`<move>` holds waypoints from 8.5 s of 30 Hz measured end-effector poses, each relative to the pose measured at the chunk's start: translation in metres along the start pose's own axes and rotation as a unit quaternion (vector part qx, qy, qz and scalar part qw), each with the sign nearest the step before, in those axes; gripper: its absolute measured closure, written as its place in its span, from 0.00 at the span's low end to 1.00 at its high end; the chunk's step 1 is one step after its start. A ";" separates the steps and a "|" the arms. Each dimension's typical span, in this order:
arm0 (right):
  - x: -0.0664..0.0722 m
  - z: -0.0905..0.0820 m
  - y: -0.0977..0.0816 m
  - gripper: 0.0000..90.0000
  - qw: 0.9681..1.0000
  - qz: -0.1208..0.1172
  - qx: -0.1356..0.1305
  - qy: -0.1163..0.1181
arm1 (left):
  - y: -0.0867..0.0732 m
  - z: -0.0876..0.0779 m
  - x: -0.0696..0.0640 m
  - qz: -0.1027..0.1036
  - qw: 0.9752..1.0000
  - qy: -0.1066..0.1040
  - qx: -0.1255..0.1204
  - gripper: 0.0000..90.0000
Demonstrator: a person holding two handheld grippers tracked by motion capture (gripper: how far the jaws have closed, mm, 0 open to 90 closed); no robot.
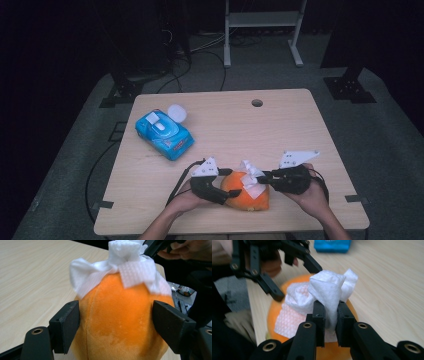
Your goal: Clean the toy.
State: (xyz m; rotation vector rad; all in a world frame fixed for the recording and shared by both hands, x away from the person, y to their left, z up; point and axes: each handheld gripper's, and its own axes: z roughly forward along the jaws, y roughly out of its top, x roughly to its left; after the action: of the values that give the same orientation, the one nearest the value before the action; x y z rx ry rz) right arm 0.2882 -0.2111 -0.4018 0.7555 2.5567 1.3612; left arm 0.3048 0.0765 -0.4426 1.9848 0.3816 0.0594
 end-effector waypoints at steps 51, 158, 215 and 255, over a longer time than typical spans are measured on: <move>-0.001 0.002 0.001 0.87 0.999 0.034 -0.003 -0.006 | 0.000 -0.005 -0.001 -0.033 0.999 -0.006 0.025 0.26; -0.010 0.025 0.004 0.88 0.996 0.061 -0.055 -0.019 | -0.002 0.004 0.000 0.040 0.997 0.069 0.017 0.30; -0.002 0.023 0.008 0.88 0.999 0.020 -0.030 -0.015 | 0.001 0.002 0.006 -0.002 0.999 0.041 0.023 0.15; 0.028 0.023 0.027 0.88 0.999 -0.005 -0.051 -0.007 | 0.013 0.011 -0.018 0.050 0.997 0.054 0.013 0.37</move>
State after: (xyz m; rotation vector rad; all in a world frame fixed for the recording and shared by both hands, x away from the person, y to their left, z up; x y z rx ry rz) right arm 0.2820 -0.1682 -0.3905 0.7306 2.4548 1.4658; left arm 0.2930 0.0567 -0.4339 2.0301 0.3549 0.2274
